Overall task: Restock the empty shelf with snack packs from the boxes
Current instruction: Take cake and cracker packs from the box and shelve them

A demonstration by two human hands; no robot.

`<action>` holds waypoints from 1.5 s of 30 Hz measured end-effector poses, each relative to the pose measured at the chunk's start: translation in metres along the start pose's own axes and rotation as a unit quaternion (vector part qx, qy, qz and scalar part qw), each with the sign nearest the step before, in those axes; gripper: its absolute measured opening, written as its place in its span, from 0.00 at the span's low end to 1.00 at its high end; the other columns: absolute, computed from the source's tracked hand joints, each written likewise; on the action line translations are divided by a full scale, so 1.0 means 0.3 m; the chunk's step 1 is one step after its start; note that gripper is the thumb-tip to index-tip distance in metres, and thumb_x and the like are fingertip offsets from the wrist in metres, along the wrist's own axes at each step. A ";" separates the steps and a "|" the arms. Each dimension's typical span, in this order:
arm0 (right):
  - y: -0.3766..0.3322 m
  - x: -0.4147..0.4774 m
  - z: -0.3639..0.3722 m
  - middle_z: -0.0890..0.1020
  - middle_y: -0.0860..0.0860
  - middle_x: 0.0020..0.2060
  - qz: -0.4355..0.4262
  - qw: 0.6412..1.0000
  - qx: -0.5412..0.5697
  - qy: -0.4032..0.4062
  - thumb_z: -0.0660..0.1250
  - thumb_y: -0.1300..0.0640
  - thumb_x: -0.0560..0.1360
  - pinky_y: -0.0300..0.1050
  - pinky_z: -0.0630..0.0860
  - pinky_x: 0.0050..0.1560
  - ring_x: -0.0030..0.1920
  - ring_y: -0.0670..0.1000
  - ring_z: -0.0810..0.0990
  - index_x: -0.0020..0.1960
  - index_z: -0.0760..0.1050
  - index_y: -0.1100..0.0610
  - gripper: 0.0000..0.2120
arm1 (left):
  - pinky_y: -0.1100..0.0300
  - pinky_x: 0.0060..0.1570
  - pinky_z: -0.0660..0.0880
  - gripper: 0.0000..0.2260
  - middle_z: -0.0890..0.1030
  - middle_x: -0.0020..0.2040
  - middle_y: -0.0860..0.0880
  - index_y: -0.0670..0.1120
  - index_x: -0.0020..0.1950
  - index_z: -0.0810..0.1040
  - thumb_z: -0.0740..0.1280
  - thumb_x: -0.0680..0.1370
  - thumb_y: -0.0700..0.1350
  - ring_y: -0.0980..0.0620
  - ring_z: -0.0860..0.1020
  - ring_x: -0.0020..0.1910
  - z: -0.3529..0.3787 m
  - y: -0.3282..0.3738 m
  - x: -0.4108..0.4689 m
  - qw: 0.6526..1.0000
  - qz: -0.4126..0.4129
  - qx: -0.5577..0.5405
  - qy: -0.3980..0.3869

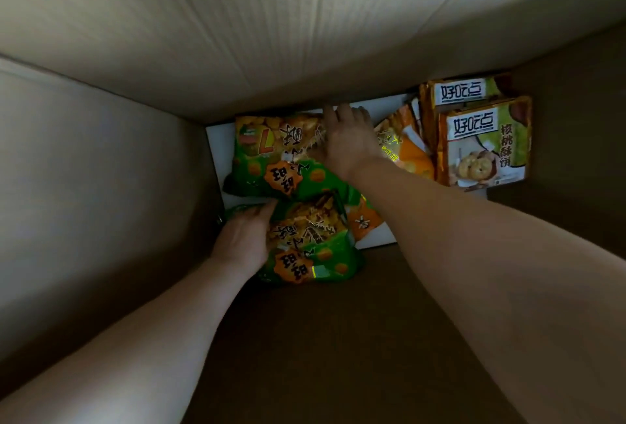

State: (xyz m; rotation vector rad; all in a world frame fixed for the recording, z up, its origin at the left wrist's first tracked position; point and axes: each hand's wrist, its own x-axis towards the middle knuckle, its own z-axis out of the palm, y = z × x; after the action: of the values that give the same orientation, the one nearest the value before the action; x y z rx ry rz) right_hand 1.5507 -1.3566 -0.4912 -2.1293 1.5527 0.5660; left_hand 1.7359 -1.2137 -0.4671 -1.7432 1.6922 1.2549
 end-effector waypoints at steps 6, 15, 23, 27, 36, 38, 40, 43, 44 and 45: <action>0.096 -0.040 0.009 0.80 0.59 0.55 0.031 0.992 0.070 -0.101 0.70 0.41 0.75 0.48 0.71 0.46 0.55 0.61 0.79 0.67 0.67 0.55 0.28 | 0.48 0.68 0.69 0.47 0.71 0.71 0.42 0.48 0.80 0.53 0.74 0.70 0.61 0.40 0.71 0.68 0.000 -0.020 0.020 0.994 -0.025 0.088 -0.056; 0.233 -0.372 0.035 0.83 0.58 0.56 0.163 0.936 0.312 0.007 0.67 0.51 0.80 0.51 0.78 0.50 0.55 0.62 0.80 0.71 0.70 0.54 0.21 | 0.49 0.62 0.73 0.39 0.67 0.69 0.44 0.55 0.79 0.56 0.70 0.73 0.62 0.42 0.68 0.67 -0.071 0.025 0.014 0.973 -0.004 0.188 -0.132; 0.339 -0.567 0.055 0.74 0.59 0.62 0.360 0.915 0.181 -0.025 0.67 0.43 0.77 0.52 0.74 0.54 0.62 0.59 0.73 0.66 0.67 0.59 0.26 | 0.55 0.68 0.67 0.44 0.64 0.75 0.42 0.48 0.79 0.51 0.73 0.73 0.58 0.43 0.67 0.71 -0.036 0.044 0.010 0.985 -0.015 0.075 -0.156; 0.318 -0.455 0.011 0.67 0.62 0.70 0.100 0.980 0.083 0.148 0.75 0.48 0.72 0.61 0.68 0.69 0.70 0.62 0.66 0.75 0.62 0.56 0.38 | 0.51 0.65 0.69 0.56 0.65 0.74 0.42 0.48 0.80 0.42 0.77 0.67 0.61 0.40 0.68 0.70 -0.023 0.048 0.063 0.984 -0.021 0.110 -0.137; 0.268 -0.090 -0.078 0.49 0.60 0.80 0.022 0.979 -0.066 -0.190 0.77 0.32 0.61 0.61 0.54 0.76 0.78 0.63 0.55 0.79 0.30 0.50 0.69 | 0.43 0.75 0.51 0.40 0.53 0.79 0.45 0.57 0.77 0.58 0.69 0.70 0.68 0.40 0.48 0.78 0.034 0.010 0.148 0.974 0.006 0.186 -0.130; 0.275 -0.093 -0.106 0.60 0.58 0.78 0.035 0.972 -0.030 -0.231 0.79 0.35 0.62 0.60 0.59 0.75 0.76 0.62 0.62 0.80 0.33 0.51 0.68 | 0.48 0.72 0.64 0.35 0.62 0.77 0.47 0.56 0.74 0.62 0.71 0.72 0.63 0.43 0.60 0.75 0.017 0.013 0.147 0.978 0.022 0.141 -0.154; 0.281 -0.103 -0.132 0.64 0.57 0.77 0.047 0.965 -0.027 -0.256 0.79 0.36 0.61 0.59 0.60 0.74 0.75 0.62 0.63 0.81 0.42 0.52 0.63 | 0.55 0.56 0.74 0.29 0.74 0.68 0.49 0.56 0.70 0.64 0.71 0.74 0.60 0.47 0.73 0.63 -0.014 0.023 0.133 0.979 0.022 0.118 -0.167; 0.268 -0.152 -0.157 0.64 0.58 0.75 0.054 0.939 -0.065 -0.334 0.81 0.37 0.59 0.64 0.58 0.74 0.76 0.64 0.59 0.78 0.58 0.53 0.56 | 0.59 0.41 0.73 0.29 0.78 0.58 0.48 0.55 0.71 0.60 0.69 0.75 0.58 0.48 0.77 0.52 -0.060 0.029 0.106 0.976 0.010 0.122 -0.182; 0.264 -0.184 -0.156 0.66 0.57 0.74 0.054 0.931 -0.066 -0.354 0.82 0.40 0.59 0.65 0.60 0.74 0.75 0.63 0.61 0.77 0.60 0.53 0.54 | 0.59 0.37 0.72 0.30 0.78 0.52 0.47 0.54 0.71 0.58 0.69 0.75 0.57 0.49 0.78 0.47 -0.075 0.030 0.099 0.978 -0.001 0.105 -0.179; 0.264 -0.222 -0.151 0.69 0.55 0.73 0.056 0.930 -0.068 -0.357 0.82 0.43 0.61 0.65 0.62 0.72 0.73 0.62 0.65 0.77 0.62 0.53 0.51 | 0.60 0.34 0.72 0.31 0.78 0.48 0.47 0.52 0.72 0.56 0.69 0.76 0.56 0.49 0.78 0.43 -0.091 0.031 0.095 0.981 -0.012 0.087 -0.174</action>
State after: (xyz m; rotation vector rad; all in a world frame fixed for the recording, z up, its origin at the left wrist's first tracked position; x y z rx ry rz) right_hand 1.4591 -1.3524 -0.4253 -1.6299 1.2292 1.3412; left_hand 1.7318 -1.2535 -0.4733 -1.3485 1.5194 1.2729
